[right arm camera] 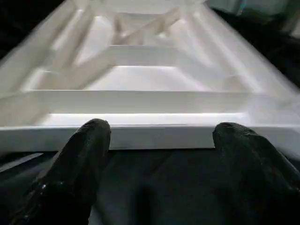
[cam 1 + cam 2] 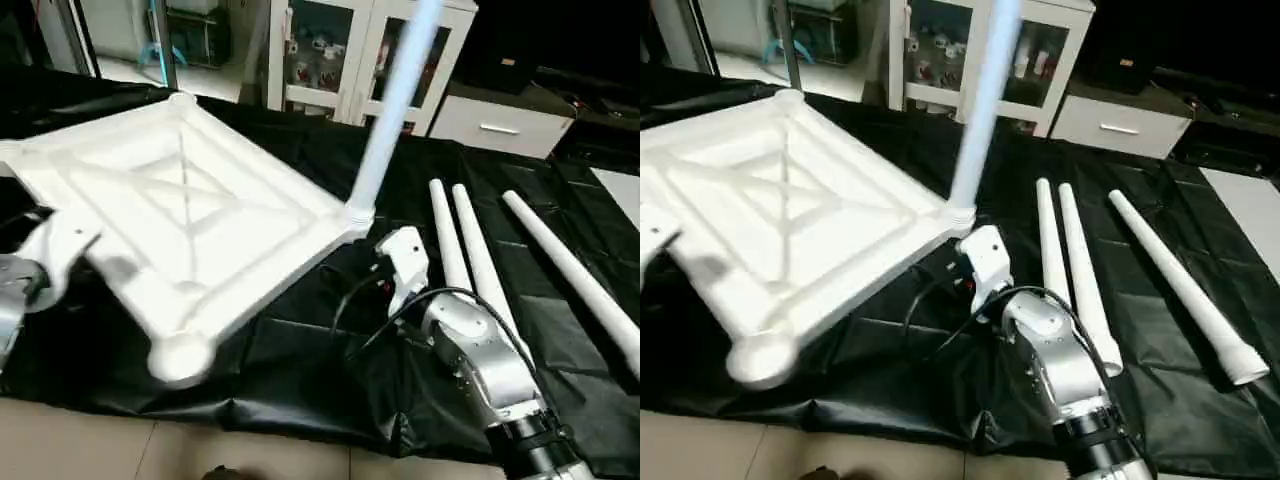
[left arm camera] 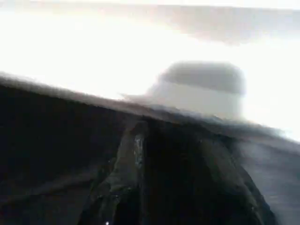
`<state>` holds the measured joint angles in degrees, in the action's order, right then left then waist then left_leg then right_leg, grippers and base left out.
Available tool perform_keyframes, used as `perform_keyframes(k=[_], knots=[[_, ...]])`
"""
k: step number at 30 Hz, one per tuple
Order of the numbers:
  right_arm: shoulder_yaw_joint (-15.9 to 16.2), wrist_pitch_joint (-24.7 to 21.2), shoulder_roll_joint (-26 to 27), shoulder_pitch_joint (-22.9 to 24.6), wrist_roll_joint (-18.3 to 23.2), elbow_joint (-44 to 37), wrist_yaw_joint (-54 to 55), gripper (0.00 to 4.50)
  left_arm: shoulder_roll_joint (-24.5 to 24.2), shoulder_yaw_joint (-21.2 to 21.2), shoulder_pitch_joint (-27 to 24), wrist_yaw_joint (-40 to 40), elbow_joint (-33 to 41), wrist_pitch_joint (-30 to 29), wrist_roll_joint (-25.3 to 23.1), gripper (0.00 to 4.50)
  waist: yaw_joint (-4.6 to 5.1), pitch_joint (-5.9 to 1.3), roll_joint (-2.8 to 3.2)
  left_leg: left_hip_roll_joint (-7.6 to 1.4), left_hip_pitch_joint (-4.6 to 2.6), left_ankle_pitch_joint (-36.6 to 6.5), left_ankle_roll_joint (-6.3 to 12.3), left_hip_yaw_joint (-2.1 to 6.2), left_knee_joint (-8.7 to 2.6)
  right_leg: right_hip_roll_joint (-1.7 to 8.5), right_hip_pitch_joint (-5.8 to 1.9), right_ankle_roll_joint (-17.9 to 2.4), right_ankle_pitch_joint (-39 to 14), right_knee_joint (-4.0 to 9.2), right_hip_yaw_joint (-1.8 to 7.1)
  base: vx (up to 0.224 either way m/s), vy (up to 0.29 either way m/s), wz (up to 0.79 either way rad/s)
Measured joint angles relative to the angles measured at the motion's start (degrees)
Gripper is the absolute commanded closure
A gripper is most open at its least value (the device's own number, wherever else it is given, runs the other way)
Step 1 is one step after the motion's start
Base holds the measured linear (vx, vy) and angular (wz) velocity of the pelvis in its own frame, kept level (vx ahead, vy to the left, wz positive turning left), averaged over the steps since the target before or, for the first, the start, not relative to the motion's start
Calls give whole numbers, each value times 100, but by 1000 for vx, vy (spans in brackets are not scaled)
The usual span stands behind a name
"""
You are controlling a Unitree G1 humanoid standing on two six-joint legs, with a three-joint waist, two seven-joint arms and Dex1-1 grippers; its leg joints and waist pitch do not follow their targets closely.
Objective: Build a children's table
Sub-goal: Rotate table base
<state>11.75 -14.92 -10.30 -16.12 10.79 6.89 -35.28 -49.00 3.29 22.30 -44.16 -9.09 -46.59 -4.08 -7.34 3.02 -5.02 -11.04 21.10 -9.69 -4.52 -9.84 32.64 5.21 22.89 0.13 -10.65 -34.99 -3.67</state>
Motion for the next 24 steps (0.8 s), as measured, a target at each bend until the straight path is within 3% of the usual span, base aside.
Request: perform_keyframes(k=[4, 6, 10, 18, 24], knots=[[282, -507, -545, 129, 380, -473, -869, 70, 10, 204, -106, -286, 524, -205, 222, 302, -6, 1, 2, 1, 2, -1, 1, 0, 4, 0, -4, 0, 0, 4, 1, 0, 0, 0], [291, -977, -918, 230, 810, -877, -1428, 70, 66, 376, -205, -422, 814, -335, 344, 302, -39, 1, 3, 0, -4, -1, 2, -2, 4, -1, -8, 1, -1, 3, 2, 0, 0, 0], [251, -1504, -1116, 237, 1396, -1372, -1989, 70, 318, 565, -216, -455, 1005, -465, 399, 302, -84, 5, 8, -6, -14, 0, 0, 0, 4, -4, -8, -4, 3, -9, 0, 0, 0, 0], [196, -1595, -1133, 186, 1445, -1405, -1953, 70, 528, 678, -210, -592, 1422, -609, 681, 302, -113, 4, 8, -3, -11, 1, -1, 1, 8, -2, -10, -13, 10, -10, 1, 0, 0, 0], [168, -1617, -1160, 94, 1429, -1406, -1883, 70, 1158, 1066, -112, -614, 1552, -589, 787, 302, -126, 3, 8, -3, -10, 3, -3, 0, 11, -1, -17, -12, 10, -9, 1, 0, 0, 0]])
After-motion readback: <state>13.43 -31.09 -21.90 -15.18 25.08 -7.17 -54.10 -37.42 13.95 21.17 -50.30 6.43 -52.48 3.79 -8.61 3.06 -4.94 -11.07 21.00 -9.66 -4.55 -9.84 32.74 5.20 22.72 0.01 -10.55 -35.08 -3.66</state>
